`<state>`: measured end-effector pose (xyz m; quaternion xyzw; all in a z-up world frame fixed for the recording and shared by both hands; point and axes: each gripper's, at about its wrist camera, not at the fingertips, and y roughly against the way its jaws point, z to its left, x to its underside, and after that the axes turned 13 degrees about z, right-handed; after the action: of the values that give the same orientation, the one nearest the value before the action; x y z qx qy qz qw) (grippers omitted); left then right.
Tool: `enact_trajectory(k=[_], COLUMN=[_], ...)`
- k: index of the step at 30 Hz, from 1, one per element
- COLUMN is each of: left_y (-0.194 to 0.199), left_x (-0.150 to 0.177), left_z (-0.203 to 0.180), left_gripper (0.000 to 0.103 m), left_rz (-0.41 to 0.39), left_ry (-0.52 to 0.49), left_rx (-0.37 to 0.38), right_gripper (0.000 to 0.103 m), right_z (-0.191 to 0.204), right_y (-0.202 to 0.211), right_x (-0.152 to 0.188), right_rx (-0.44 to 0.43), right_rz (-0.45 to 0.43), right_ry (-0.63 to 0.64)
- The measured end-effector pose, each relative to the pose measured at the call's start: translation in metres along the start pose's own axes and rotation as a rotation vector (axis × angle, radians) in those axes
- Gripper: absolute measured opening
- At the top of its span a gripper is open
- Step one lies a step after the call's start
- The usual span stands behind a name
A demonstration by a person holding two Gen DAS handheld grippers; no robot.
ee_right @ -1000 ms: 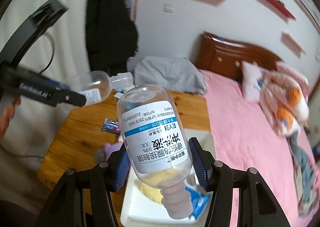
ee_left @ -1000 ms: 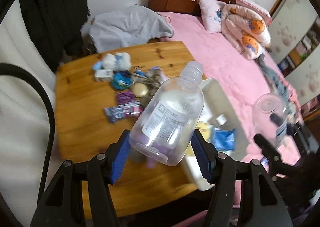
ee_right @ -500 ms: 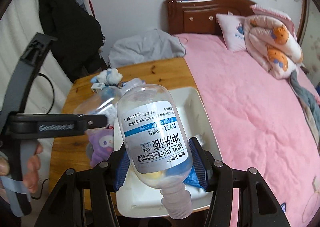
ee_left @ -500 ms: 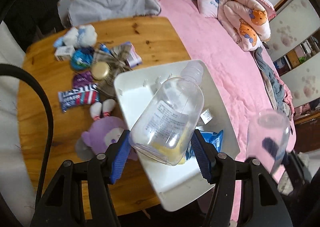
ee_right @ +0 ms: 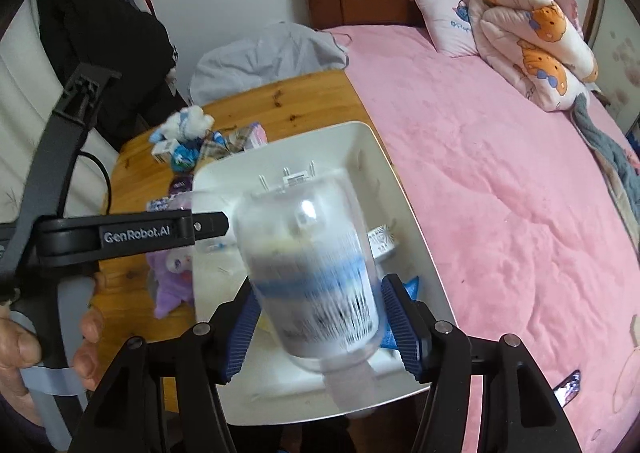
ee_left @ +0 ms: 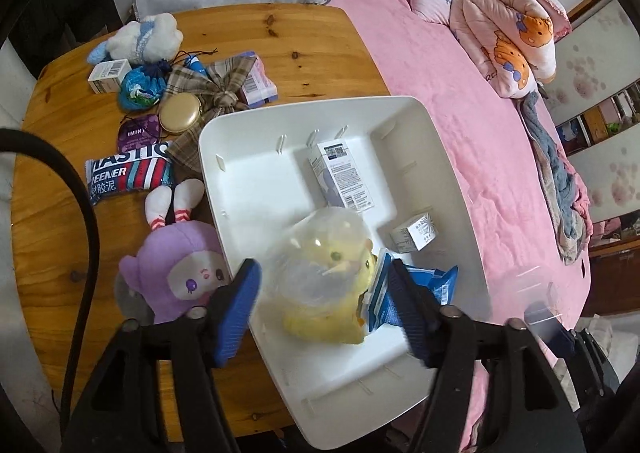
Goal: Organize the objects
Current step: 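Carry both bottles over the white tray and open both grippers to drop them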
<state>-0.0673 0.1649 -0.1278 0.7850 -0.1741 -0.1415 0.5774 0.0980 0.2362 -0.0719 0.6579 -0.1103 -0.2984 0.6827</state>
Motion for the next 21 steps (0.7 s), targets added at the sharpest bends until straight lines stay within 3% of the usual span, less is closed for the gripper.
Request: enact_trajectory(k=[1,2,21], left_y=[0.001,0.002,0.054], left_x=[0.001,0.002,0.014], left_z=[0.0,0.001,0.044], left_gripper=[0.086,0.087,0.087], left_rz=[-0.004,-0.011,-0.096], left_ry=[0.002,0.007,0.086], left_rx=[-0.008,-0.016,-0.067], right_gripper=[0.066,0.068,0.07], right_z=[0.001,0.002,0.043], right_y=[-0.001,-0.001,0.015], right_x=[0.0,0.001,-0.012], right_rx=[0.009,0.012,-0.015], right_rz=[-0.002,-0.004,-0.065], right_ry=[0.005,0.008,0.118])
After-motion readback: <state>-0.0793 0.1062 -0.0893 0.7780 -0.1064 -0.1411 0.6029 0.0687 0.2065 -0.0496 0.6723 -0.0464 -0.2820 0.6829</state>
